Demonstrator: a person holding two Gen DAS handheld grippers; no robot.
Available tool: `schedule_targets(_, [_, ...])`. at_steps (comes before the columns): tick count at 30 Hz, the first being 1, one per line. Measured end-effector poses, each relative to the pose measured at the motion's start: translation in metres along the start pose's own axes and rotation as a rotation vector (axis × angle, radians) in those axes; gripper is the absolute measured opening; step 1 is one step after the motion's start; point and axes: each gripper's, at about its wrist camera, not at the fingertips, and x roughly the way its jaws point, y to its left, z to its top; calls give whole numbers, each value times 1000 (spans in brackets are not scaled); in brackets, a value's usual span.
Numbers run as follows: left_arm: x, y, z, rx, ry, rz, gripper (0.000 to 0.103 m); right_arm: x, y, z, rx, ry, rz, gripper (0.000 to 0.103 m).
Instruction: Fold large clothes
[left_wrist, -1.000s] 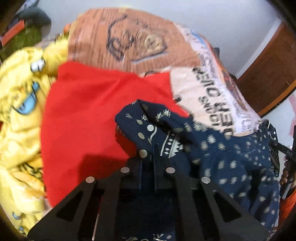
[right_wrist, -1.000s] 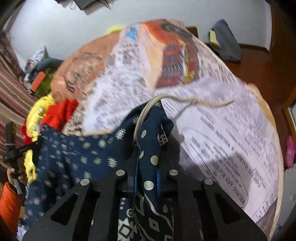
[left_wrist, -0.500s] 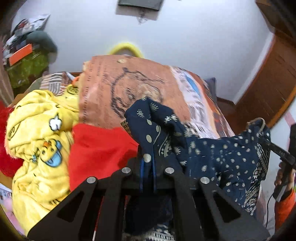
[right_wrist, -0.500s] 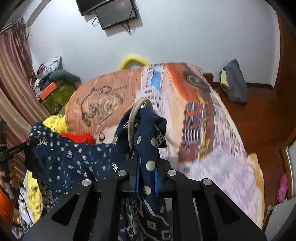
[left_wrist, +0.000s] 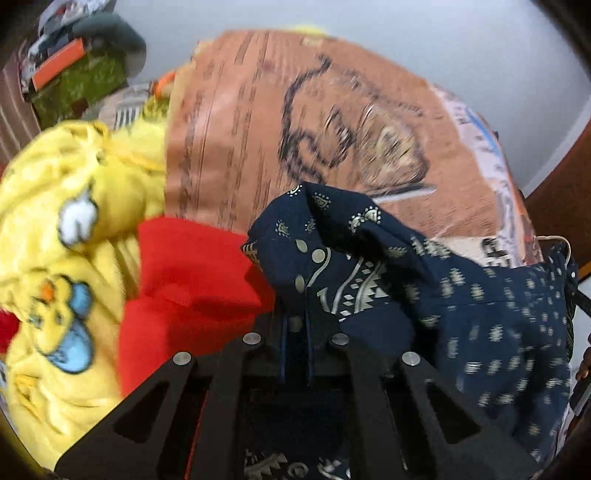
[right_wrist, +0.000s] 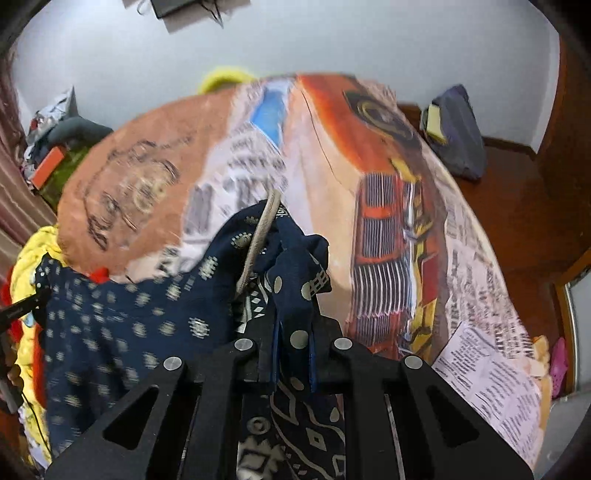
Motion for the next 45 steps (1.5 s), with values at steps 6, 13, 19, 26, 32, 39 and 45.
schedule_targets(6, [5, 11, -15, 35, 17, 10, 20, -11, -6, -12, -29, -29, -33, 16])
schedule_targets(13, [-33, 16, -29, 56, 31, 57, 39, -47, -20, -29, 39, -5, -53, 45])
schedule_targets(19, [-78, 18, -49, 75, 27, 121, 59, -107, -10, -48, -11, -12, -95, 62])
schedule_targets(26, [-154, 15, -77, 122, -25, 58, 62, -174, 11, -73, -87, -60, -67, 74])
schedule_targets(32, [-217, 16, -118, 187, -58, -21, 74, -217, 28, -113, -175, -82, -22, 75])
schedule_targets(39, [-222, 25, -182, 226, 33, -70, 76, -224, 36, -171, -248, -53, -63, 79])
schedule_targets(45, [-183, 36, -233, 154, 170, -156, 76, -206, 31, -212, -206, 30, -38, 79])
